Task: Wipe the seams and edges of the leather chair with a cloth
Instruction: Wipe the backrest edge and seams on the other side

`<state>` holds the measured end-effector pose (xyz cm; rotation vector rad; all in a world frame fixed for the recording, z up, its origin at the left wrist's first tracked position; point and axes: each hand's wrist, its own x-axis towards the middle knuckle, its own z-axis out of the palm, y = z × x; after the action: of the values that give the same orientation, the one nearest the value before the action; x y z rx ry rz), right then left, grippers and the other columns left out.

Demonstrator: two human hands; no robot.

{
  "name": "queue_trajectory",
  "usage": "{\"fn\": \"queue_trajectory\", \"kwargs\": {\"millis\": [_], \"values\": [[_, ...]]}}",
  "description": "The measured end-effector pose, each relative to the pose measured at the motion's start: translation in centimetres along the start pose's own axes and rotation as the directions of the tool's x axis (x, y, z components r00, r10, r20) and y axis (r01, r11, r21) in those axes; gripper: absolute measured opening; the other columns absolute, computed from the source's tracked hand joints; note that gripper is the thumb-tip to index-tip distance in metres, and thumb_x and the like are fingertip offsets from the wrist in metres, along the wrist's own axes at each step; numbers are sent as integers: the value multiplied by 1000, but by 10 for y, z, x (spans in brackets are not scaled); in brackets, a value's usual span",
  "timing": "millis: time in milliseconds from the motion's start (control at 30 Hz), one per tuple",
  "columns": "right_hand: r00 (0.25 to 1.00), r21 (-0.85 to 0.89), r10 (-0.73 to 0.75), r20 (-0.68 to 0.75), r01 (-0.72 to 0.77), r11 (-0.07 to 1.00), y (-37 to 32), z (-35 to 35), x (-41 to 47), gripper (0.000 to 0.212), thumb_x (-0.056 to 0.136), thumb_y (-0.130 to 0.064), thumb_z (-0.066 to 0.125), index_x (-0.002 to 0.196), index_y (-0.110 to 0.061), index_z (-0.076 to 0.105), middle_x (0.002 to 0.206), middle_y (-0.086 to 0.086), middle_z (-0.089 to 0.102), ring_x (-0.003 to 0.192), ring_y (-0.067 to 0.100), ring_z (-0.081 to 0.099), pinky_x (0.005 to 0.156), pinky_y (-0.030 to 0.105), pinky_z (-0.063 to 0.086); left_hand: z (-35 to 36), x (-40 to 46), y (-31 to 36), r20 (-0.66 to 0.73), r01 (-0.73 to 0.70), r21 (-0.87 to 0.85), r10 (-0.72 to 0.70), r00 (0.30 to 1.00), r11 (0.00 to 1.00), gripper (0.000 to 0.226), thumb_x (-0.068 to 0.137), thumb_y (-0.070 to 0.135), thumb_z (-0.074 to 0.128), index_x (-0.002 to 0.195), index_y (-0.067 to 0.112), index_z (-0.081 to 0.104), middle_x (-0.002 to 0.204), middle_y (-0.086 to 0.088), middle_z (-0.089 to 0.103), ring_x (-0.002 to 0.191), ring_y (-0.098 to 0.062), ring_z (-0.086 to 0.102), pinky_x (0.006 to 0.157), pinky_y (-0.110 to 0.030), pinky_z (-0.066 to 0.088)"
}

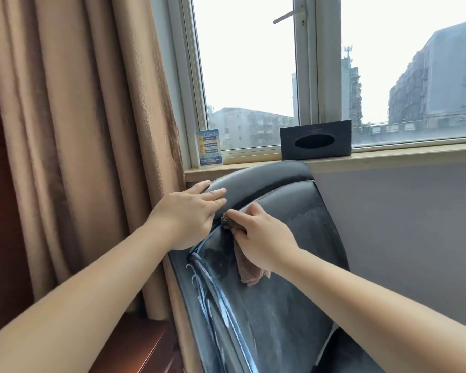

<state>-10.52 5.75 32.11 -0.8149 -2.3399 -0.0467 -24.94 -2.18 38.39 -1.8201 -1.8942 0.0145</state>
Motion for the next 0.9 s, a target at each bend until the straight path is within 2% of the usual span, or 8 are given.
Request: {"fn": "queue_trajectory", "kwargs": {"millis": [100,200,333,533,700,900], "values": [[998,7,56,-30,-56,998,0,2,1,37,99,-33,35,135,-42,39,113,0,45,95,25,55,63,28,37,-2,6,-1,7,23,-112,-22,1000,993,47,104,25,27,150,36,27,156,28,11,147,1,0,117,-27,24],[996,15,89,-15,-89,996,-1,2,2,39,99,-32,33,136,-42,38,117,2,46,99,27,55,67,30,42,-1,8,-3,16,41,-195,-39,999,980,46,104,22,31,148,35,34,155,29,17,146,3,3,118,-29,22],[996,-26,86,15,-85,996,-4,-3,3,39,99,-33,32,137,-39,36,118,5,45,96,28,56,66,31,43,0,9,-4,5,28,-209,-28,1000,978,46,104,21,33,148,33,34,155,27,18,146,3,3,116,-23,18],[996,-63,93,8,-92,994,-9,-4,-1,38,99,-32,31,136,-38,37,114,6,45,93,29,56,65,31,43,-2,5,-3,-5,26,-227,-28,1000,974,45,104,20,34,148,31,35,155,26,20,146,2,5,115,-21,17],[995,-86,96,-5,-96,992,-14,-8,-3,35,99,-32,32,132,-37,40,105,3,44,88,28,55,61,30,39,-2,0,-3,-3,46,-208,-47,999,977,46,103,20,33,148,32,34,156,26,19,147,0,4,117,-30,24],[977,-21,199,81,-198,980,-21,-17,-9,36,98,-28,34,132,-36,42,119,6,43,98,32,55,69,33,41,-2,-5,2,-28,61,-174,-66,997,983,47,102,18,32,146,32,38,156,24,20,147,-3,7,116,-34,29]]}}
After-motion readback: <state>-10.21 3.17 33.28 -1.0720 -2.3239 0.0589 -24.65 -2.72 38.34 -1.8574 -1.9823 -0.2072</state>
